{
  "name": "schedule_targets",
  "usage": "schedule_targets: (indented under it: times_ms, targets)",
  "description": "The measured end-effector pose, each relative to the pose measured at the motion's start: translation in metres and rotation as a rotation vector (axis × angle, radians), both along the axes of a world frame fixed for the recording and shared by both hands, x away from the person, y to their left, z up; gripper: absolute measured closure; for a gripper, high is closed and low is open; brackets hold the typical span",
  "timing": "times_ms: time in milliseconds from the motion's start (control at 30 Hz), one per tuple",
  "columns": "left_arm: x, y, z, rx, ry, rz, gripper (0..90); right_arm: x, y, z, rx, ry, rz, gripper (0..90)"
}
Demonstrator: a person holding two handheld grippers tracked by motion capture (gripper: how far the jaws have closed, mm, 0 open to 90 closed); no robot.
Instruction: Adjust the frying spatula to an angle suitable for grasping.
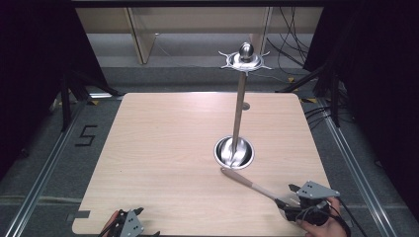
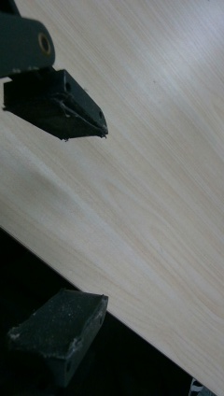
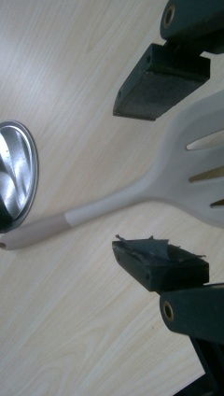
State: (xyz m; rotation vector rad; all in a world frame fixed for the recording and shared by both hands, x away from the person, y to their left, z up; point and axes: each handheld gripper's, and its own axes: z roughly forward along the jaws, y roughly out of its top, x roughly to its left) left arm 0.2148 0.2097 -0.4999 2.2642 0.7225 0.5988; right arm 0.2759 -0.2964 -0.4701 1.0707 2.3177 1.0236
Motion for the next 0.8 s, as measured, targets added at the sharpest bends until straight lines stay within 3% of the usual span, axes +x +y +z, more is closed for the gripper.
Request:
schedule_targets:
  times_ms: [100,133,267,300,467,667,767,800]
  targets:
    - [0.000,0.000,0.000,-0.003,0.000,-0.002,15.0,0.001,0.002,0.001,-0.002,0.002,0.010,31.0]
    - [0.001,0.001,0.001,0.016,-0.001,-0.018,15.0,0.001,0.003,0.001,-0.006,0.006,0.015,31.2]
    - [0.000,-0.001,-0.001,-0.013,-0.001,0.006,15.0,0.001,0.008,0.004,-0.014,-0.001,0.032,31.9]
    - [0.001,0.001,0.001,0.015,-0.003,-0.018,15.0,0.001,0.011,0.005,-0.018,-0.002,0.033,32.0]
    - [0.000,-0.001,0.000,-0.004,-0.001,0.004,15.0,0.005,0.021,0.010,-0.049,-0.015,0.061,33.2]
    - [0.001,0.000,0.001,0.012,0.000,-0.019,15.0,0.013,0.036,0.010,-0.089,0.023,0.102,33.9]
    - [0.000,-0.001,0.000,-0.013,0.005,0.003,15.0,0.016,0.042,0.013,-0.093,0.031,0.129,34.5]
    - [0.001,0.000,0.001,0.017,0.004,-0.019,15.0,0.017,0.044,0.014,-0.088,0.034,0.137,34.8]
